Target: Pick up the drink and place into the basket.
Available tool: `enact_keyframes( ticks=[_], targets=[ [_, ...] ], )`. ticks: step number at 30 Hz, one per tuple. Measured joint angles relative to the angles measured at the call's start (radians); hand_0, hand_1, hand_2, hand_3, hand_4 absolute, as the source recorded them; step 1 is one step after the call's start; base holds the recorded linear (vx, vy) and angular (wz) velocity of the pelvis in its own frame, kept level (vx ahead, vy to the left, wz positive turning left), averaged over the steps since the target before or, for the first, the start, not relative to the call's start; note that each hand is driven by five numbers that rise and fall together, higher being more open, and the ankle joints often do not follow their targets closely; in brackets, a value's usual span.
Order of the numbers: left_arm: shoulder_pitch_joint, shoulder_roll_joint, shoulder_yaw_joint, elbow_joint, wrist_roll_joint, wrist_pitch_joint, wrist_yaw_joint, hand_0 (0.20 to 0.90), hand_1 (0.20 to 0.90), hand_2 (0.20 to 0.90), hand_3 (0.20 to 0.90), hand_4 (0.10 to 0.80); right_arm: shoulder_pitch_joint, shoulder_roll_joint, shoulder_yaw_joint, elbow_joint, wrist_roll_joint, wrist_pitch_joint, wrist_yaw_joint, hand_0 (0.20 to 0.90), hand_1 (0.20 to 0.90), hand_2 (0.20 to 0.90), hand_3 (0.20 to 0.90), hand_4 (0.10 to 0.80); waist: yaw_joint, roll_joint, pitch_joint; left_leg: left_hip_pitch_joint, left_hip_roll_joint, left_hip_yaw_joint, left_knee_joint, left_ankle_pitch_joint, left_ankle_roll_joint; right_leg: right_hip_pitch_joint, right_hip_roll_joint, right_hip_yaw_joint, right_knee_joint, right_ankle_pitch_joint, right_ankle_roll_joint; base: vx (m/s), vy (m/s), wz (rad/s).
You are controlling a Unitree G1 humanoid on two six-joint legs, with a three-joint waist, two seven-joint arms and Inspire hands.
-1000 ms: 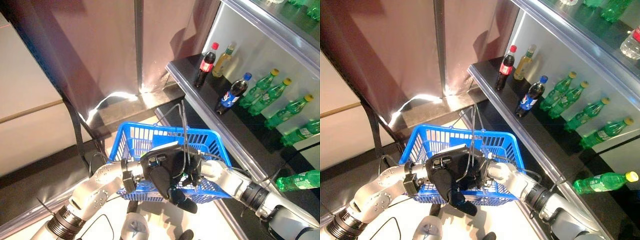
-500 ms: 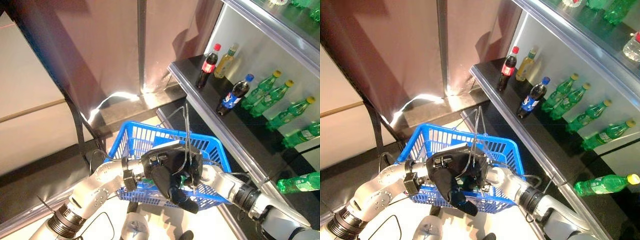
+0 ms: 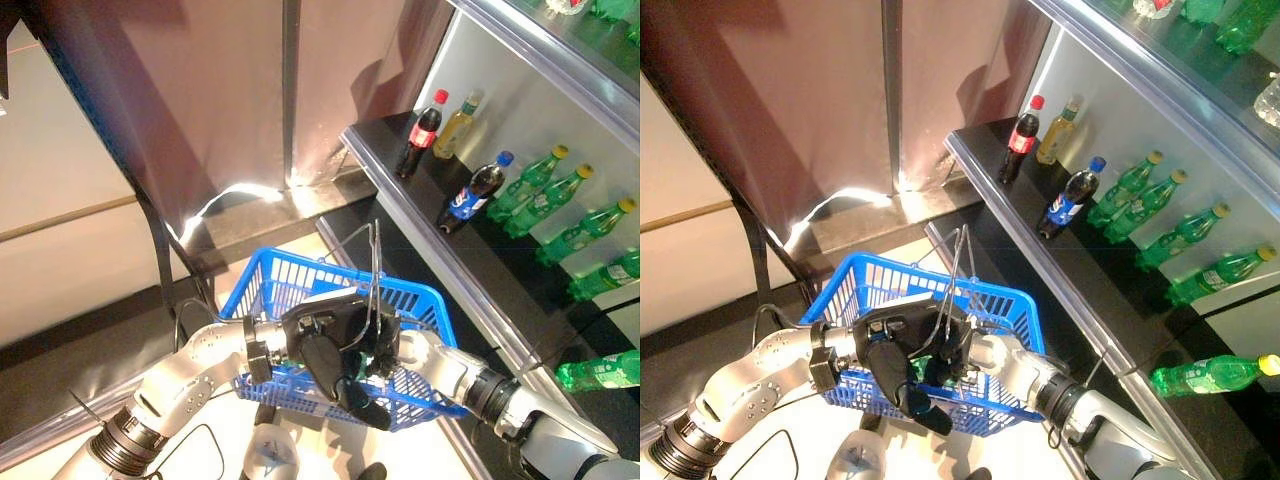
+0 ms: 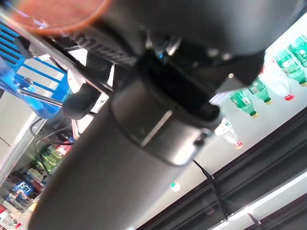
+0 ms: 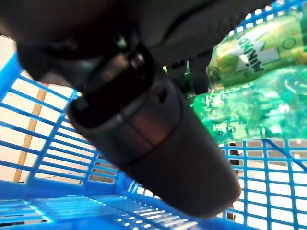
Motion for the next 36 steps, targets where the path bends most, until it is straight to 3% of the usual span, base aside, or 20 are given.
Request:
enact_keyframes(
  ticks=[16,21,27,36],
  targets=[
    [0.000,0.000,0.000,0.000,0.000,0.001,0.031,0.300,0.300,0.300,0.200,0.100,0.010,0.011,-0.014,-0.002,0.010,0.005,-0.014,0.900,0.900,0.900,0.900,0.800,-0.001,-0.016,-0.011,0.000,0.000,0.000,0.000,0.000,0.000,0.000,0.000,0.000,0.000,0.000,0.000,0.000,0.000,0.00],
    [0.031,-0.001,0.013,0.001,0.000,-0.001,0.110,0.300,0.300,0.300,0.200,0.100,0.061,0.006,-0.148,-0.074,0.080,0.012,-0.068,0.900,0.900,0.900,0.900,0.800,-0.003,-0.016,-0.011,0.001,0.000,0.004,0.000,0.000,0.000,-0.002,-0.001,0.003,0.000,0.000,0.000,0.002,0.004,-0.01],
    [0.184,-0.068,0.164,0.011,0.000,-0.003,0.171,0.300,0.300,0.300,0.200,0.100,0.121,0.010,-0.350,-0.214,0.158,0.000,-0.145,0.900,0.900,0.900,0.900,0.800,-0.031,-0.012,-0.013,0.007,0.000,0.019,0.000,-0.002,0.001,-0.002,-0.003,0.011,0.000,0.000,0.000,0.016,0.032,-0.04],
    [0.302,-0.162,0.331,0.076,0.000,-0.076,0.346,0.300,0.300,0.300,0.200,0.100,0.243,0.010,-0.454,-0.291,0.158,-0.017,-0.183,0.900,0.900,0.900,0.900,0.800,-0.060,-0.001,-0.016,0.029,0.003,0.050,0.000,-0.010,0.001,-0.001,-0.004,0.041,0.000,0.002,-0.002,0.008,0.026,-0.10]
  ],
)
